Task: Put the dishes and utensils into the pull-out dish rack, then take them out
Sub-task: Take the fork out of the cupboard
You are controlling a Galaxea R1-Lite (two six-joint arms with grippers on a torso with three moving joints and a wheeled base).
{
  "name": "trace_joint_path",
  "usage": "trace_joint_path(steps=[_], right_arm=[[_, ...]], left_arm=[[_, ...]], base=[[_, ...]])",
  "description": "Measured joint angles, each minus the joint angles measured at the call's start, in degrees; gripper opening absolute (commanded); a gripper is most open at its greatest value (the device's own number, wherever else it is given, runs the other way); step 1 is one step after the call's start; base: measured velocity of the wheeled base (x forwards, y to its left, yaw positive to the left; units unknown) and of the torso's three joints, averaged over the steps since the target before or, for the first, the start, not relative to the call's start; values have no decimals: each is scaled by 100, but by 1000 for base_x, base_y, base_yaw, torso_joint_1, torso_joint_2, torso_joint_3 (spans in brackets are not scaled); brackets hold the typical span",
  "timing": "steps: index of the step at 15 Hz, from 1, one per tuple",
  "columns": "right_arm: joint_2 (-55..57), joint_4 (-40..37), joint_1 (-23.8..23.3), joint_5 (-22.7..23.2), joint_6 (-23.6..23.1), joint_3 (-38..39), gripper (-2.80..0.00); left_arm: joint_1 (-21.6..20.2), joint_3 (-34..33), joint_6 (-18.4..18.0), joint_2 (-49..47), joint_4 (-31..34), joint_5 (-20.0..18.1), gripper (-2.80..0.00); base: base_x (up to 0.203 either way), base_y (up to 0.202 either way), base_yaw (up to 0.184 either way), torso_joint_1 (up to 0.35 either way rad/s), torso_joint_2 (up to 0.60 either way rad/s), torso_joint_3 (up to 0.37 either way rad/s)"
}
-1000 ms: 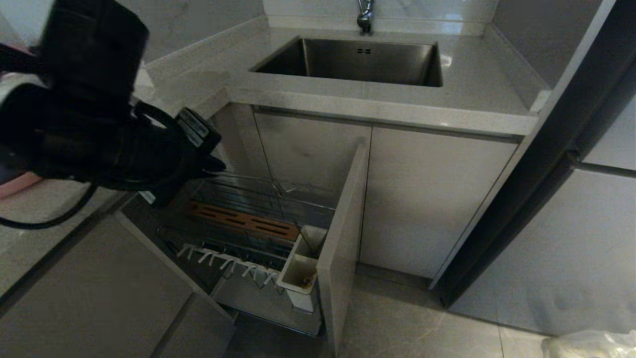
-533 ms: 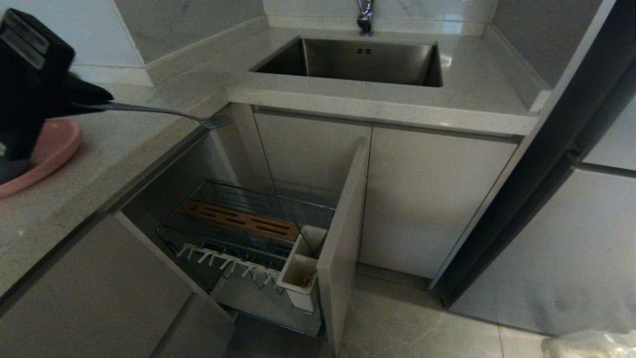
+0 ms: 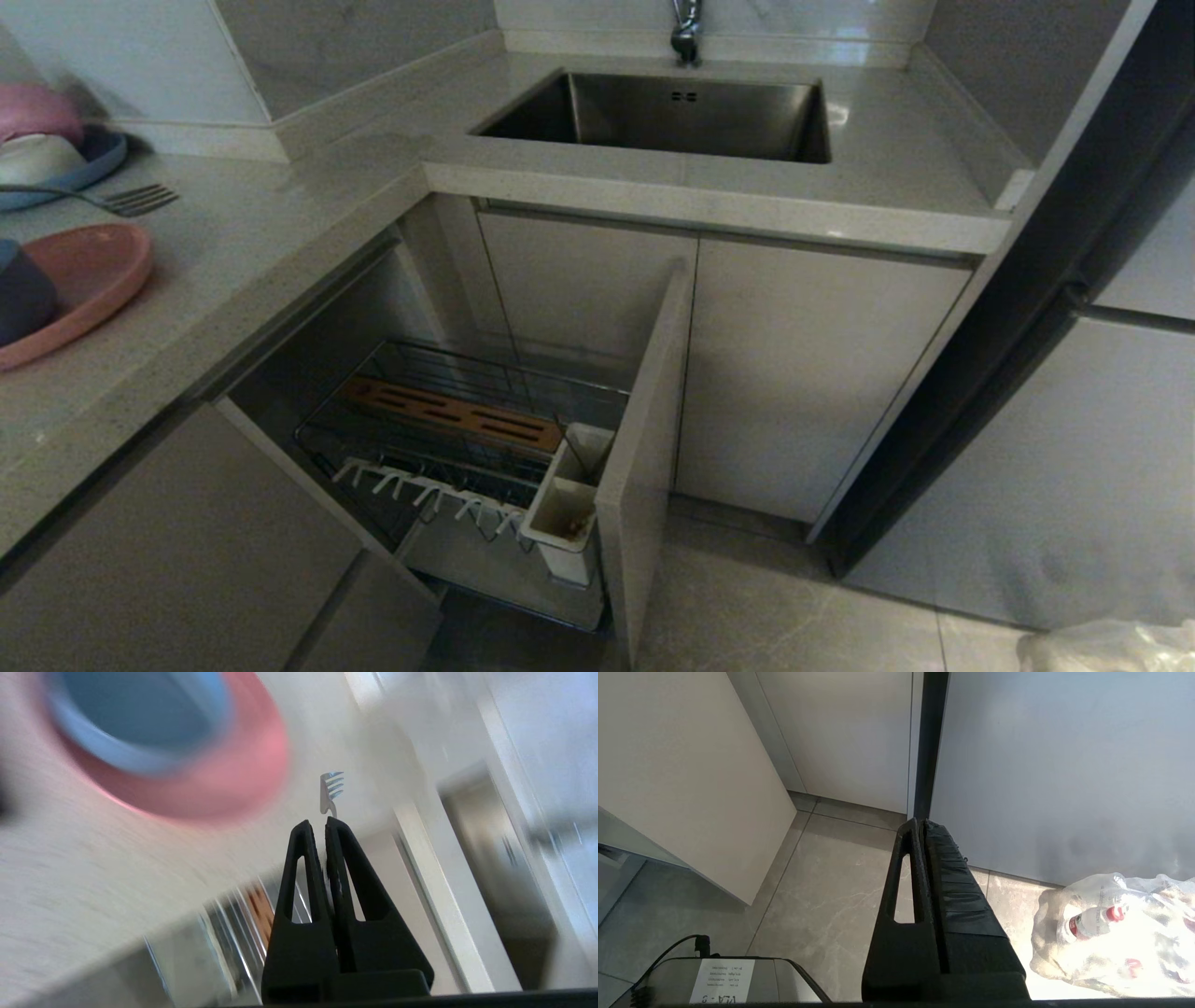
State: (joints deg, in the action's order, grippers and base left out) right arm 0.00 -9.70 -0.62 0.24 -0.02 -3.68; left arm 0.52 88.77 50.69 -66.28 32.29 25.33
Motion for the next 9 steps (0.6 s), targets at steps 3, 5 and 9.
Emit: trace_joint_path(steps=[3, 5, 9], right_arm=[[0, 0, 0, -2, 0, -1, -280], [0, 0, 0, 0, 0, -1, -280], [0, 0, 0, 0, 2, 0, -280]], left_arm=[[-679, -377, 7, 133, -592, 0, -280], [-954, -574, 6, 177, -849, 0, -280], [-1196, -1058, 8, 179, -1309, -26, -280]], base=[[0, 0, 0, 0, 0, 0], [0, 0, 0, 0, 0, 0], [0, 0, 0, 0, 0, 0]])
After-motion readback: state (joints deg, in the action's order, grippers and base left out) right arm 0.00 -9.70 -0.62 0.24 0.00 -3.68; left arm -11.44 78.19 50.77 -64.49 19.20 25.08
